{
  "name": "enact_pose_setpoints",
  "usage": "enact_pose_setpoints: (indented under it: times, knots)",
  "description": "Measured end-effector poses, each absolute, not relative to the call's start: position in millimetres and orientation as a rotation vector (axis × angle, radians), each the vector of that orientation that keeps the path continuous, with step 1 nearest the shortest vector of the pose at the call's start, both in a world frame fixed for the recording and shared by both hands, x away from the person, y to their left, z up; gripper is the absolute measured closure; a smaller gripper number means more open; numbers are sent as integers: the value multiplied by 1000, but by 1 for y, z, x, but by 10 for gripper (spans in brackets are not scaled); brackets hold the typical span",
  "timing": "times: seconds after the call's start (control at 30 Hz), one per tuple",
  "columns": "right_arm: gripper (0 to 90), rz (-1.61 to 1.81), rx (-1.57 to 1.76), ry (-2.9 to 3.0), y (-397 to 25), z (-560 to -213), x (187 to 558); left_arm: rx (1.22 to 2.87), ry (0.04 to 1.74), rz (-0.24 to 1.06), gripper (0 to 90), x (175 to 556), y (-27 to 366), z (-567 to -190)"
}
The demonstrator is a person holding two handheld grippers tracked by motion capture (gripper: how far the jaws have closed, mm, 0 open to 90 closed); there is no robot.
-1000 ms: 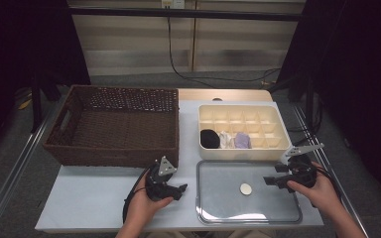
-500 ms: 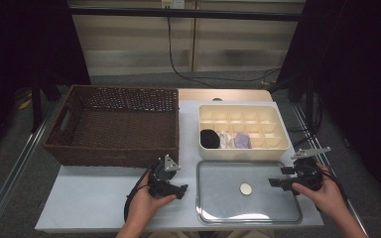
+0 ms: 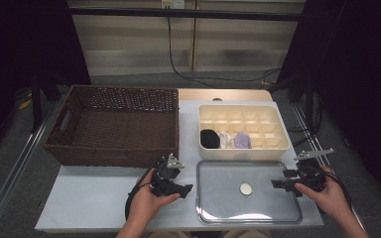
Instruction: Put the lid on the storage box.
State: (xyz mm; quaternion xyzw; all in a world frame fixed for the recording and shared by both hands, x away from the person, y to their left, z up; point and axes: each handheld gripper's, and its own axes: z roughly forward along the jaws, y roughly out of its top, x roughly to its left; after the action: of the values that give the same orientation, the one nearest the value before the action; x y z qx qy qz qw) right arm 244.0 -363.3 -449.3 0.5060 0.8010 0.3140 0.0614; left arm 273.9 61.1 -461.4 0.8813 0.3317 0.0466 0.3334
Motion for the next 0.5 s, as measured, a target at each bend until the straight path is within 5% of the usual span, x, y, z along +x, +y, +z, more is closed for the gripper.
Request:
enact_pose_setpoints:
  times: [0.5]
  knots:
    - [288,921,1622,2410,-375,-453,239,2313,955,-76,397,276,47,-460]
